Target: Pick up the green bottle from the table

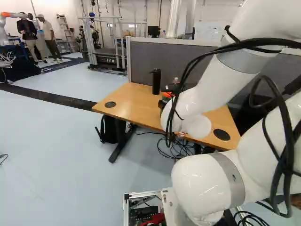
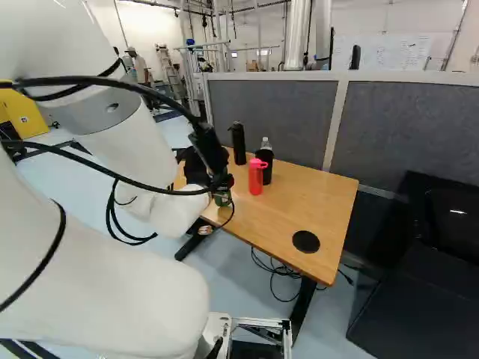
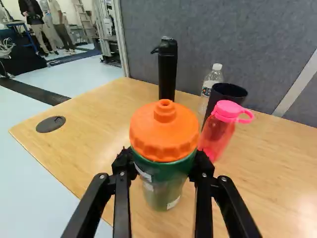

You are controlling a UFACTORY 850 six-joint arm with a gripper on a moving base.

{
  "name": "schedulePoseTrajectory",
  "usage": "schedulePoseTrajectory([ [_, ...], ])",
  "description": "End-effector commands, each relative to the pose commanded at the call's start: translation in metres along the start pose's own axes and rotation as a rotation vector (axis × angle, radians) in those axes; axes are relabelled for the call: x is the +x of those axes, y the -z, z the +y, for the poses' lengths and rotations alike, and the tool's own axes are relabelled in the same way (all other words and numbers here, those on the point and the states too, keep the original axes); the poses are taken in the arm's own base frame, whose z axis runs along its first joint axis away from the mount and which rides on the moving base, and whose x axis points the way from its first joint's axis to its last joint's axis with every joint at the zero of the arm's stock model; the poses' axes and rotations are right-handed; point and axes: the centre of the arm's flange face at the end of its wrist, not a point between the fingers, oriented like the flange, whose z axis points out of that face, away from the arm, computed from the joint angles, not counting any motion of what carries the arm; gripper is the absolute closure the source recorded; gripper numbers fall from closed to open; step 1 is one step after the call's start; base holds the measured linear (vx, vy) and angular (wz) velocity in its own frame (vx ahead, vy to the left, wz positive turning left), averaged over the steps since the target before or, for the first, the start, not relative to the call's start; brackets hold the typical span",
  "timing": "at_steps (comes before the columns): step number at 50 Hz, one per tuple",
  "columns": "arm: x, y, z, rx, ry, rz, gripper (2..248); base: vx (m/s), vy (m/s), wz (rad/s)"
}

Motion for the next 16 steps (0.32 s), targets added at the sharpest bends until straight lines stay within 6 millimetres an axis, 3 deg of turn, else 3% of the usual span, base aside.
schedulePoseTrajectory([
  [16, -0.0001, 0.0001, 0.0, 0.0, 0.0, 0.0, 134, 0.0, 0.0, 0.0],
])
